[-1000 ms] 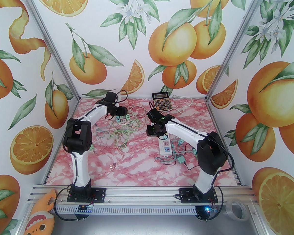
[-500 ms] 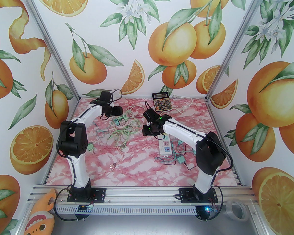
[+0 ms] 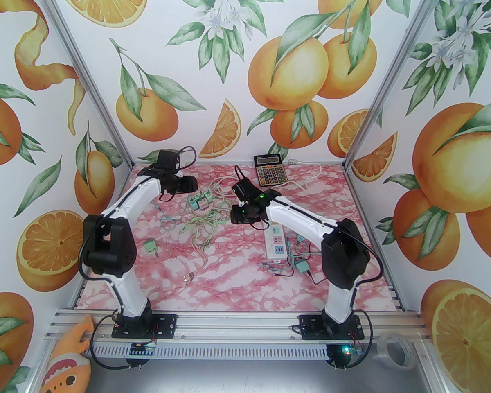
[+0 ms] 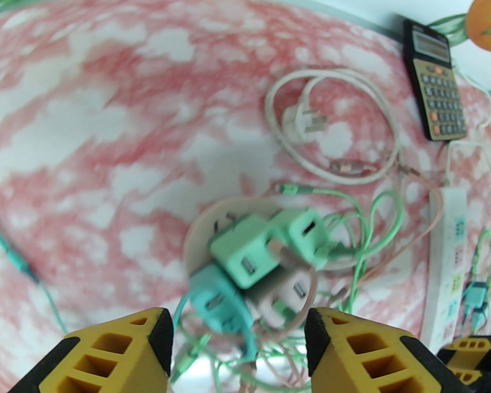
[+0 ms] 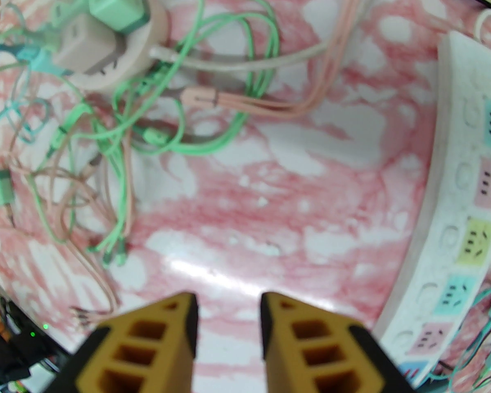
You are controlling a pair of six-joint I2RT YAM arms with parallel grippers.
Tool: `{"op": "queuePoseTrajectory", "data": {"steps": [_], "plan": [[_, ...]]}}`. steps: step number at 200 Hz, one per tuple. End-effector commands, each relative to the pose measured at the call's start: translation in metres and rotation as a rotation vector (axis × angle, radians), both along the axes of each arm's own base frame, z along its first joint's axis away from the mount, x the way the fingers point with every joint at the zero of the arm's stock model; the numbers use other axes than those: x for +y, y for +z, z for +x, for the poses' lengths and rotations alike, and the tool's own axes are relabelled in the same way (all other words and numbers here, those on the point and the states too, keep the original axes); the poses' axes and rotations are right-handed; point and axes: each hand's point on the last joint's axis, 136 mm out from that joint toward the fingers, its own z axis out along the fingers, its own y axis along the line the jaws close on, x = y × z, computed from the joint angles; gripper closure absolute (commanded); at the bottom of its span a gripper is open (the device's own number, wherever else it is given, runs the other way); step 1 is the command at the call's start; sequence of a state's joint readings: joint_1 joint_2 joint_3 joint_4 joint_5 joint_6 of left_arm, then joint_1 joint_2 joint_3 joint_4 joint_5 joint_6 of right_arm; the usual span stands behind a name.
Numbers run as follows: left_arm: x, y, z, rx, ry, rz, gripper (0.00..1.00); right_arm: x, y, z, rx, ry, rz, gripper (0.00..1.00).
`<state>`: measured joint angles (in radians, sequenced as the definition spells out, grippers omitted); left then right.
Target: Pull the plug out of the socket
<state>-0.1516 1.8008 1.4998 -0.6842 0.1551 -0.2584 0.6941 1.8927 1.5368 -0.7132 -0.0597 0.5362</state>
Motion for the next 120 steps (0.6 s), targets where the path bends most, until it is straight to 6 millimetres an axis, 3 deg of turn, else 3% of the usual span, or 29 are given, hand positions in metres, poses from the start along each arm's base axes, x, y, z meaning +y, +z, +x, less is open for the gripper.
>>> {"op": "queuePoseTrajectory", "data": {"steps": [1, 38, 59, 120], "plan": [[0.000, 0.000, -0.012, 0.001, 0.020, -0.005, 0.45, 0.016, 0.006, 0.006, -0.017, 0.022, 0.027, 0.68], [0.001, 0.000, -0.026, -0.014, 0.058, -0.001, 0.44, 0.020, 0.003, 0.004, -0.010, 0.033, 0.026, 0.67], [0.011, 0.000, -0.031, -0.022, 0.097, 0.020, 0.44, 0.018, 0.000, 0.002, -0.006, 0.033, 0.021, 0.67], [0.014, -0.007, -0.016, -0.029, 0.119, -0.034, 0.46, 0.019, -0.005, -0.003, 0.009, 0.029, 0.031, 0.67]]}}
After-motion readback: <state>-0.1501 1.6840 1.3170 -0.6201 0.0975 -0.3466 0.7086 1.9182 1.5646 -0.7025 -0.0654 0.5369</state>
